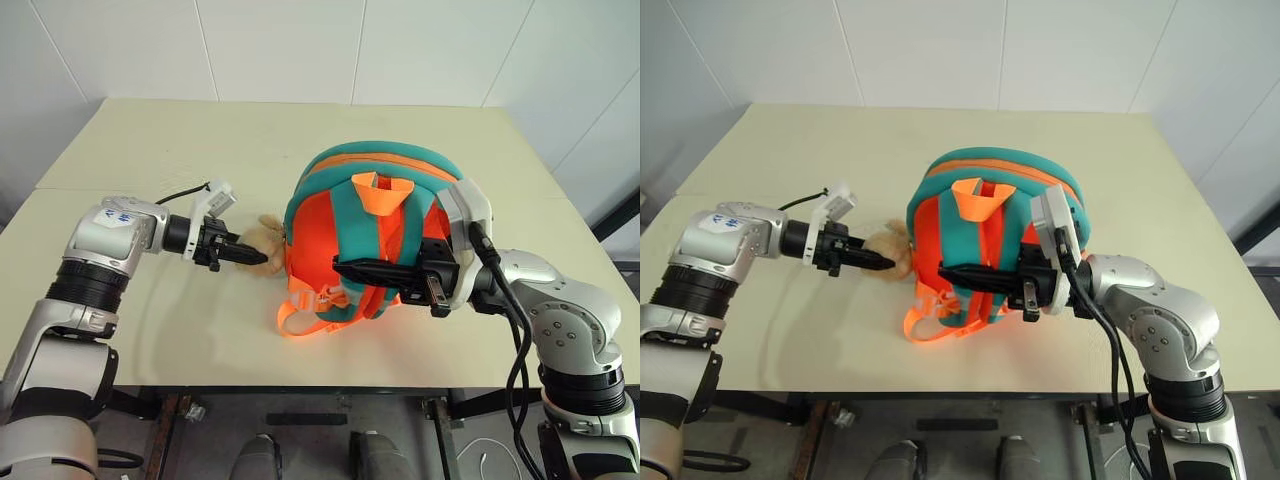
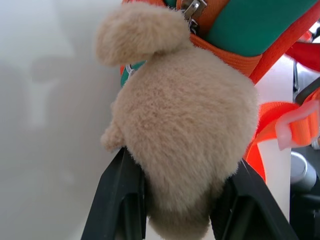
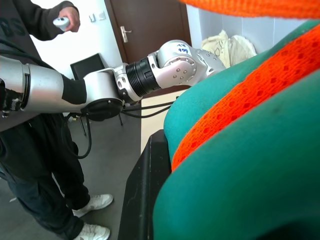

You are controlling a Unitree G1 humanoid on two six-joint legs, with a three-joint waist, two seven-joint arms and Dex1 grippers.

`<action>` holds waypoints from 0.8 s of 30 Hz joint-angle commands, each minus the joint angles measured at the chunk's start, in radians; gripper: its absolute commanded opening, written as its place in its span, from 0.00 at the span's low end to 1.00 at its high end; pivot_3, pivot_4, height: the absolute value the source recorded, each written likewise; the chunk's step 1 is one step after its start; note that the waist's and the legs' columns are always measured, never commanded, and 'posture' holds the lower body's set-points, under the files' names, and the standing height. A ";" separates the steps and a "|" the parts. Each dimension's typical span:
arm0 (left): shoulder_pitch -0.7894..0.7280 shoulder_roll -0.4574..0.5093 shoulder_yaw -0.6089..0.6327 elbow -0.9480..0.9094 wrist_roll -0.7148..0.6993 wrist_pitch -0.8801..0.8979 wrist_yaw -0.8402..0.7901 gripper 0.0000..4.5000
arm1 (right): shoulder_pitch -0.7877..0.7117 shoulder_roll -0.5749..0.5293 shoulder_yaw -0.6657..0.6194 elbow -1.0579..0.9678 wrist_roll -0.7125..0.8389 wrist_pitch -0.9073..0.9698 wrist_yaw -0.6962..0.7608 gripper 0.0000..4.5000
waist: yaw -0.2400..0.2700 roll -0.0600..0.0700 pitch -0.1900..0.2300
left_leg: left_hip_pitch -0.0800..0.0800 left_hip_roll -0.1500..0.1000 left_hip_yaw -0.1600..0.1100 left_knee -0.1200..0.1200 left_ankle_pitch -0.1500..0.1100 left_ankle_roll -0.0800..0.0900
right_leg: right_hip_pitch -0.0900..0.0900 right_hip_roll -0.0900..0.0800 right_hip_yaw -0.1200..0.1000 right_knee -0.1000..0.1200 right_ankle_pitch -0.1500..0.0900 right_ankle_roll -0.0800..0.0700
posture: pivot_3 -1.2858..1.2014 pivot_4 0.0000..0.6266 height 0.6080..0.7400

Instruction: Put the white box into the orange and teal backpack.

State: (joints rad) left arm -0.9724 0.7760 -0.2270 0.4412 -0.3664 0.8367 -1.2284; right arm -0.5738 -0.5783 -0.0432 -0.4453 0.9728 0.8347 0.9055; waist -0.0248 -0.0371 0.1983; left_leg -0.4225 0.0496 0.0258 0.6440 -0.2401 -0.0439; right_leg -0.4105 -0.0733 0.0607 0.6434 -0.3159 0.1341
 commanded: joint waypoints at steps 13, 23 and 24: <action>0.317 0.134 0.462 -0.346 -0.201 0.064 0.063 1.00 | 0.020 -0.432 -0.150 0.048 -0.042 0.057 0.168 0.99 | -0.004 0.000 0.000 | 0.000 0.000 0.001 -0.001 -0.001 0.001 | -0.001 -0.001 0.000 -0.002 0.000 -0.001 | 0.52 0.24 1.00; 0.499 0.147 0.691 -0.300 -0.215 -0.187 0.058 1.00 | 0.281 -0.660 -0.374 0.246 -0.263 -0.085 0.283 0.99 | -0.001 0.000 0.000 | 0.000 -0.001 0.004 -0.002 -0.002 0.004 | 0.000 -0.005 -0.001 -0.007 0.000 0.000 | 0.52 0.24 1.00; 0.504 0.140 0.699 -0.299 -0.219 -0.205 0.059 1.00 | 0.296 -0.648 -0.394 0.273 -0.272 -0.099 0.282 0.99 | -0.002 0.000 0.000 | 0.000 -0.001 0.004 -0.002 -0.002 0.004 | 0.001 -0.005 -0.001 -0.007 0.000 0.000 | 0.52 0.24 1.00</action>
State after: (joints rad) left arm -0.4753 0.9089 0.4317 0.1390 -0.5646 0.6739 -1.1659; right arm -0.2871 -1.2292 -0.3776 -0.1973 0.7219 0.7694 1.1825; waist -0.0267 -0.0373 0.1983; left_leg -0.4219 0.0483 0.0299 0.6421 -0.2426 -0.0402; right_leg -0.4096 -0.0784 0.0602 0.6361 -0.3158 0.1340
